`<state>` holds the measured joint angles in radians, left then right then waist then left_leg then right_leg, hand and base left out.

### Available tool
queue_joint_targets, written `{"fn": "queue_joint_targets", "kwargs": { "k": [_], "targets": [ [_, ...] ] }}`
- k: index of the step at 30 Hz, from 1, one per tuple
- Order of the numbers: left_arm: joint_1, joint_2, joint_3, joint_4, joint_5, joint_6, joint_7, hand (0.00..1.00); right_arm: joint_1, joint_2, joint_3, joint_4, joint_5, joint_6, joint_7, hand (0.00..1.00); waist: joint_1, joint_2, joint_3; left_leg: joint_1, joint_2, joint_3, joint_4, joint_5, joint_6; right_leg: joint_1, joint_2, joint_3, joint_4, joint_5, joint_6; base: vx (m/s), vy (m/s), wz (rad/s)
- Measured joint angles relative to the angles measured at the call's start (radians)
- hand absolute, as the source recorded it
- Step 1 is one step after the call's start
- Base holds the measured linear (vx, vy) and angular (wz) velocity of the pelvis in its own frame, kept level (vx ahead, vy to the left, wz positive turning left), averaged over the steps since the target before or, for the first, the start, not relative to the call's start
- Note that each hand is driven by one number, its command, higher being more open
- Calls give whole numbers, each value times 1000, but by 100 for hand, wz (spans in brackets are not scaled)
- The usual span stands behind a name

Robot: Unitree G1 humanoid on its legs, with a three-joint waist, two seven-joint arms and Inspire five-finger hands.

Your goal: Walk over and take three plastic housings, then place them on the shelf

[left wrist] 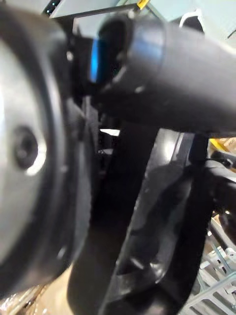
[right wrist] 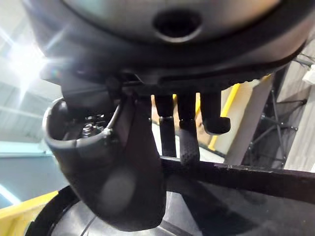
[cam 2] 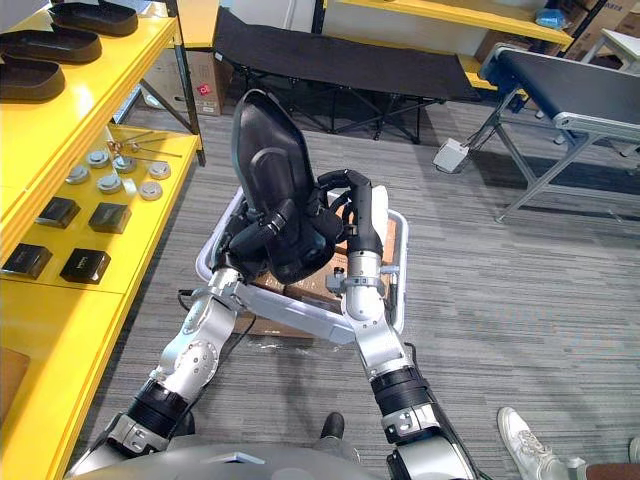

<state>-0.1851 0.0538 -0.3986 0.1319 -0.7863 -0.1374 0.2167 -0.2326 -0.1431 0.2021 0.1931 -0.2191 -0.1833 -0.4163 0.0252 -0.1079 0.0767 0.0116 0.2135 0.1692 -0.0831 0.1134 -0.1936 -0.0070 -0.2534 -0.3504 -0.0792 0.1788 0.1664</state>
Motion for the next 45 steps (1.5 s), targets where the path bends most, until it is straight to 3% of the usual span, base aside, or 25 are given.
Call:
{"fn": "queue_joint_targets", "kwargs": {
  "k": [2, 5, 15, 16, 24, 27, 30, 33, 36, 38, 41, 45],
  "targets": [
    [-1, 0, -2, 15, 6, 1, -5, 0, 7, -1, 5, 0, 3, -2, -4, 0, -1, 2, -11, 1, 0, 1, 0, 0, 0, 0, 0, 0, 0, 0, 0, 0, 0, 0],
    [-25, 2, 41, 77, 7, 6, 4, 0, 33, -1, 28, 0, 9, -52, -7, 0, -4, 6, -23, 4, 0, 5, 0, 0, 0, 1, -1, 0, 0, 0, 0, -5, 0, -3],
    [-35, 4, 26, 101, 2, 27, -4, 0, 33, -15, 57, 0, 35, -66, -16, 0, -4, 10, -26, 8, -1, 11, 0, -5, 1, 0, -3, 0, -6, 1, -2, -2, 0, -1],
    [-36, 4, 25, 101, -2, 25, -9, 0, 34, -18, 57, 0, 39, -71, -16, 100, -6, 11, -26, 8, -1, 13, 0, -5, 1, -1, -4, 1, -6, 1, -2, 0, 0, -4],
    [-36, 4, 23, 101, -40, 10, -29, 0, 37, -16, 84, -25, 40, -166, -35, 100, -5, 24, -34, 10, -2, 14, 0, -6, 1, -3, -4, 1, -6, 2, -1, 0, 0, 0],
    [-34, 3, 32, 93, -26, -8, -29, 0, 37, -8, 88, -51, 42, -163, -41, 100, -4, 25, -34, 10, -2, 16, 5, -8, 1, -1, -4, 0, -1, 2, -2, 0, 0, -1],
    [-14, -3, 73, 60, 53, -13, -24, 0, 60, 3, 87, -97, 70, -148, -57, 100, -5, 29, -36, 10, -2, 17, 22, -23, 1, 3, -5, 1, -1, 1, -2, 1, 0, -4],
    [59, -16, 143, -66, 231, -23, 23, 0, 172, 25, 76, -202, 97, -148, -67, 100, -6, 38, -39, 10, -2, 18, 30, -37, 1, 4, -5, 0, -1, -2, -5, 6, 2, -3],
    [87, -40, 243, -104, 403, -74, 121, 0, 254, 51, 23, -214, 177, -148, -69, 100, -14, 54, -48, 10, -2, 21, 30, -40, -1, -4, -5, 0, -1, -4, -7, 2, 1, -2],
    [108, -53, 349, -105, 532, -120, 245, 0, 310, 76, -54, -214, 207, -148, -80, 100, -29, 69, -54, 10, -2, 25, 30, -45, -1, -3, -5, 1, -1, -4, -8, 11, 0, -4],
    [120, -71, 461, -104, 650, -146, 403, 0, 376, 80, -150, -214, 232, -148, -123, 100, -33, 76, -57, 10, -2, 30, 39, -49, -1, -3, -5, 7, 0, -4, -8, 22, 1, -6],
    [122, -73, 536, -110, 811, -157, 564, 0, 406, 105, -242, -204, 284, -153, -172, 100, -34, 77, -57, 13, -2, 41, 48, -58, 0, -2, -6, 14, -1, -4, -8, -1, 4, -6]
  ]
}}
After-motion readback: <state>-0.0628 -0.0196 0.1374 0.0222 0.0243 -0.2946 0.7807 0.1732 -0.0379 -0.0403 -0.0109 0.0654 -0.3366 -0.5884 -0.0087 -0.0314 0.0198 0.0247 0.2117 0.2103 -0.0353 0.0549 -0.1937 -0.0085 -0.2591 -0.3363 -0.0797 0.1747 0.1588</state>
